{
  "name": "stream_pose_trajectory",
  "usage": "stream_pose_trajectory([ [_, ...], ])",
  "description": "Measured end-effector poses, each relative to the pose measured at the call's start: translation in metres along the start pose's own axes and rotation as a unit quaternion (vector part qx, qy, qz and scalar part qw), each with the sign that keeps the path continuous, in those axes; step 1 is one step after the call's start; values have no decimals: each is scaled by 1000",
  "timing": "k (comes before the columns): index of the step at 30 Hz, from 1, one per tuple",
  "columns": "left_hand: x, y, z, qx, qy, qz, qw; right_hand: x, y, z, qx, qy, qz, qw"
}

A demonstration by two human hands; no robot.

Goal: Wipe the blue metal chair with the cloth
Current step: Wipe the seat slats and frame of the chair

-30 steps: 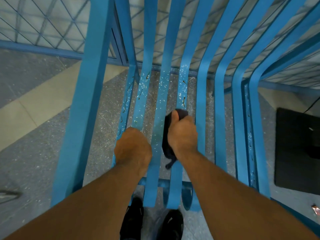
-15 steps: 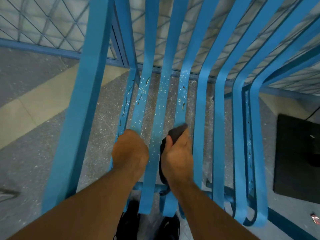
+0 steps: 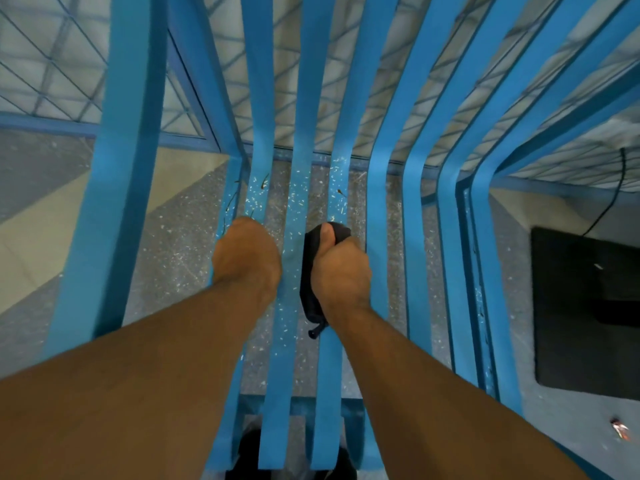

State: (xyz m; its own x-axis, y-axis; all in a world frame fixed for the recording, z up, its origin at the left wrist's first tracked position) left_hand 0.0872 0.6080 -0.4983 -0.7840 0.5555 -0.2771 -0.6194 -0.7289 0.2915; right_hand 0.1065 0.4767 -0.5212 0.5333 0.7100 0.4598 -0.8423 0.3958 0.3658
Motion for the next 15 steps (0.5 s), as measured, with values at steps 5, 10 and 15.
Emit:
stream_pose_trajectory([
  [5,-3,-2,6,-10,-16,17,1000,1,14,-3,-20,34,113,993],
  [10,-8,-3,6,15,-40,24,999,-34,54,3,-1,12,74,997],
  [15,-7,-6,4,20,-53,10,998,-28,43,4,15,10,19,1000],
])
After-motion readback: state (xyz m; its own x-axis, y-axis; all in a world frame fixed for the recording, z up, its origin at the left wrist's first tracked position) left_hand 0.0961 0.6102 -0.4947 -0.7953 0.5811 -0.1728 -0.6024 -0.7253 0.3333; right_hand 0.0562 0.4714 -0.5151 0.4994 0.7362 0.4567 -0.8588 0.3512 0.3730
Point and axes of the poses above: each hand's wrist, its own y-axis away from the middle knuckle, its own z-axis out of the back of the hand, x = y × z, the point moved 3 cm from there along -y, towards the middle knuckle, and after that the axes turned 13 degrees about -x, right-handed, at the moved point
